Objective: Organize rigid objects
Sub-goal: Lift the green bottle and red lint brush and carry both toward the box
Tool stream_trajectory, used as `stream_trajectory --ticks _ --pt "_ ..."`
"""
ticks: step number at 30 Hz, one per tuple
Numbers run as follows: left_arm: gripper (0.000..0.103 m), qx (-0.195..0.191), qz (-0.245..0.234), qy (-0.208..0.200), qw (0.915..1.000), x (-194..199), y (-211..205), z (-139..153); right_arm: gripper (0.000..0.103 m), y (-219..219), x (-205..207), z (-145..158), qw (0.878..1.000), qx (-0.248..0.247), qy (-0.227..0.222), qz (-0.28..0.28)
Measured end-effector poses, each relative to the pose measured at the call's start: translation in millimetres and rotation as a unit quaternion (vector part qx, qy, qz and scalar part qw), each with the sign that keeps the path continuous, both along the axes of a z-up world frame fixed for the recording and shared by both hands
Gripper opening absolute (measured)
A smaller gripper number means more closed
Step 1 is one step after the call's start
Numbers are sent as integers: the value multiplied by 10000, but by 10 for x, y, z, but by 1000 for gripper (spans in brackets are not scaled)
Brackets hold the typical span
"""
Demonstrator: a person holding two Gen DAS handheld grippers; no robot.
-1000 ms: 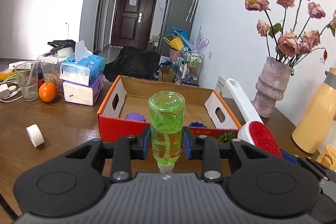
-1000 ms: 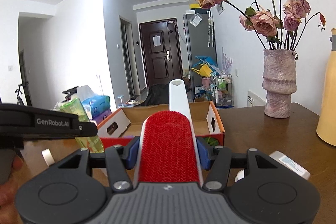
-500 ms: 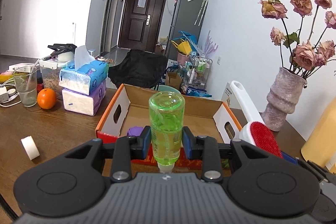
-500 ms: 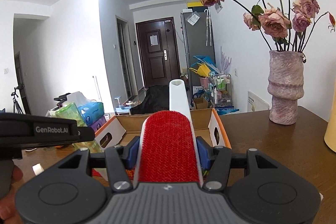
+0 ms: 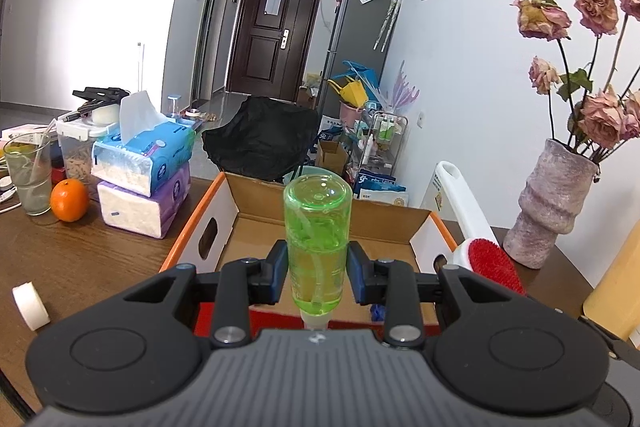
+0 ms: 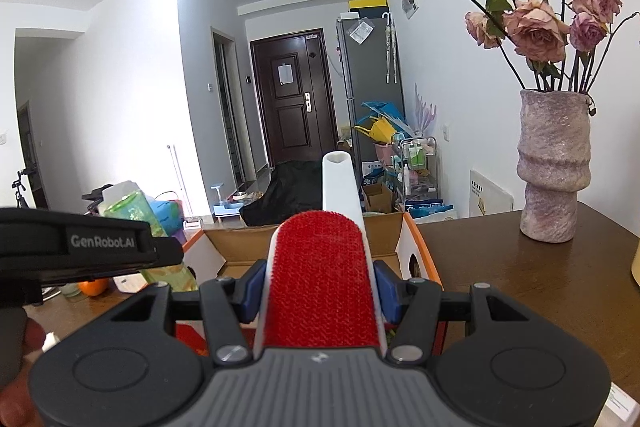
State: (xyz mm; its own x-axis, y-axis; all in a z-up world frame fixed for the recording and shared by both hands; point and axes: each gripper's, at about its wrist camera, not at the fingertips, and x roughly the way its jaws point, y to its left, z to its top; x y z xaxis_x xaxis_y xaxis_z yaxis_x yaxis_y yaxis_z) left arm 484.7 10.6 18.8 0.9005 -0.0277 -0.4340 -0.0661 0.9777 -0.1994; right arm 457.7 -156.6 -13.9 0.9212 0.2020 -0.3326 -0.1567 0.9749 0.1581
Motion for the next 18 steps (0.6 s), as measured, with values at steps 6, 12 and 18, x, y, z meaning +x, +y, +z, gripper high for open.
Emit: stream_trajectory --ticks 6,12,18 --pt "32 -5 54 -40 10000 211 16 8 55 19 228 -14 10000 -7 10 -22" --pt "32 62 128 -46 9999 421 26 -14 55 66 463 -35 10000 -51 5 -13" --pt "32 155 205 -72 9996 620 61 -31 55 146 659 -30 9999 -122 -22 8"
